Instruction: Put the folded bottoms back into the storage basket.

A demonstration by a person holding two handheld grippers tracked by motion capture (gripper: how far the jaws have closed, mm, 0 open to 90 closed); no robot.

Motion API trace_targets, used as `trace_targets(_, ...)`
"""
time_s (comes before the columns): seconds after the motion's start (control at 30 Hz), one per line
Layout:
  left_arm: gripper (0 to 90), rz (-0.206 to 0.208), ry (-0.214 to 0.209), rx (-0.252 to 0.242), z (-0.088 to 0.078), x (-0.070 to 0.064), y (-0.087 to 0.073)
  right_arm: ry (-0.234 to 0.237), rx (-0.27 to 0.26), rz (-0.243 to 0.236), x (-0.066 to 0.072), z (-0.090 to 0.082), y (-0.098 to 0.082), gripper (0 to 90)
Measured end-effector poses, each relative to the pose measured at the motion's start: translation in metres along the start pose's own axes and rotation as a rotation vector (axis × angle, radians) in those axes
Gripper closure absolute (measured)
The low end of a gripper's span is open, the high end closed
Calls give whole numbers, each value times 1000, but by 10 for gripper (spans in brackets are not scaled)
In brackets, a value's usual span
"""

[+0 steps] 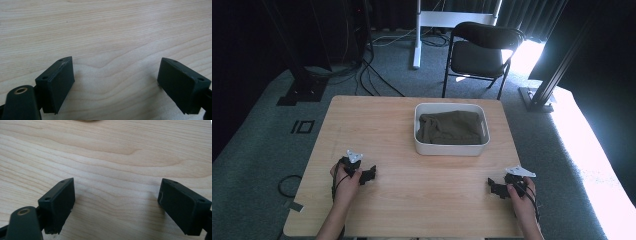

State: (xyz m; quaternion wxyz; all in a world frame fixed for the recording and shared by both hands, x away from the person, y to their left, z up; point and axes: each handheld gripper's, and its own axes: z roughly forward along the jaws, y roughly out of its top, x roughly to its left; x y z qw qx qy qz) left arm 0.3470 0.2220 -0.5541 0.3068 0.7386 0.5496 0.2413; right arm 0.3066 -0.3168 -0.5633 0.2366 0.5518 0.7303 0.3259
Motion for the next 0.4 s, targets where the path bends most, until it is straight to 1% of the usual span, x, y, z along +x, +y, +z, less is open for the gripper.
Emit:
trace_targets(0.03,147,0,0,0,0,0,0,-1,0,1,0,0,0,126)
trace_targets(0.13,144,-2,2,1,0,0,0,-6,3,5,1,0,0,124)
trace_targets(0.3,102,-13,14,11,1,1,0,-7,3,7,1,0,0,121)
trace_targets(0.4,100,-13,14,11,1,1,0,-7,3,7,1,1,0,119)
